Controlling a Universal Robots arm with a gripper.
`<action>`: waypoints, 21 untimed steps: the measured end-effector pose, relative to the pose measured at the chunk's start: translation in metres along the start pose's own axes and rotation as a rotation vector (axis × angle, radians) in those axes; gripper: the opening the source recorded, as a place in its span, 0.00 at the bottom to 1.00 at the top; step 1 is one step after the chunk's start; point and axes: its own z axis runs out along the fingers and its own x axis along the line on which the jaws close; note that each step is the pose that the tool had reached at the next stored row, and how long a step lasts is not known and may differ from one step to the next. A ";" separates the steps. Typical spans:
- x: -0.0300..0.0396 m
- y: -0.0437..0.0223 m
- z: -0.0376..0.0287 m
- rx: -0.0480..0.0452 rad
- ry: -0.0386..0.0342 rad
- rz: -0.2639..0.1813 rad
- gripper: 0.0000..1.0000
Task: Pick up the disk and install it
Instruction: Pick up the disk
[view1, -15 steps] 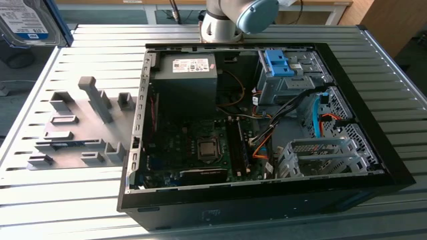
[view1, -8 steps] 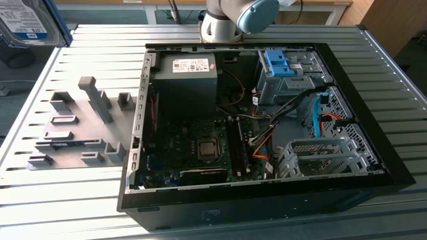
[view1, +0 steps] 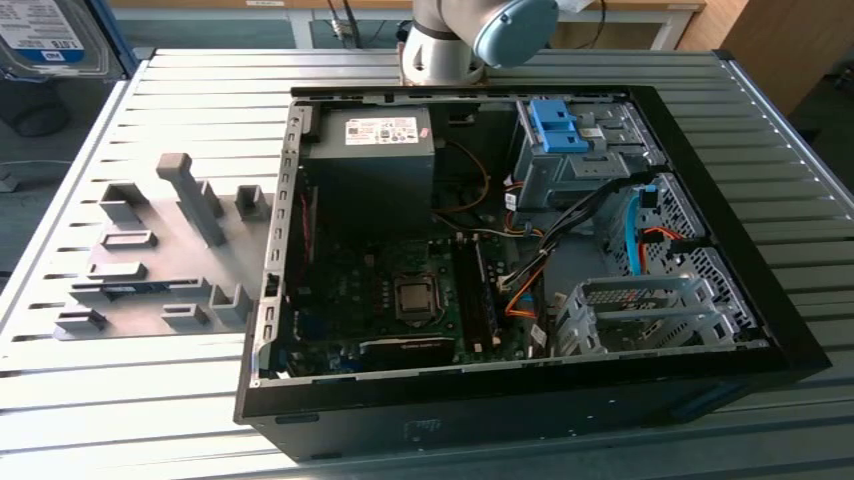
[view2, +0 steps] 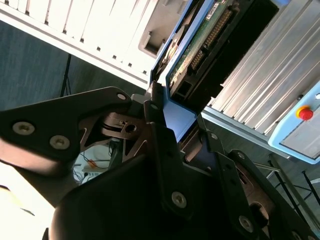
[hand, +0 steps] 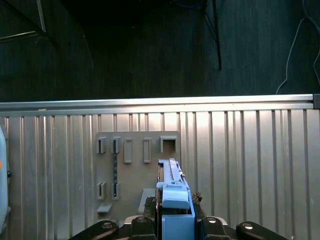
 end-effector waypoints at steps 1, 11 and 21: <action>0.0000 0.0000 -0.0017 -0.0001 0.0001 0.000 0.36; 0.0144 -0.0006 -0.0032 0.0000 0.0000 0.000 0.36; 0.0214 -0.0013 -0.0031 0.0002 -0.0001 0.000 0.36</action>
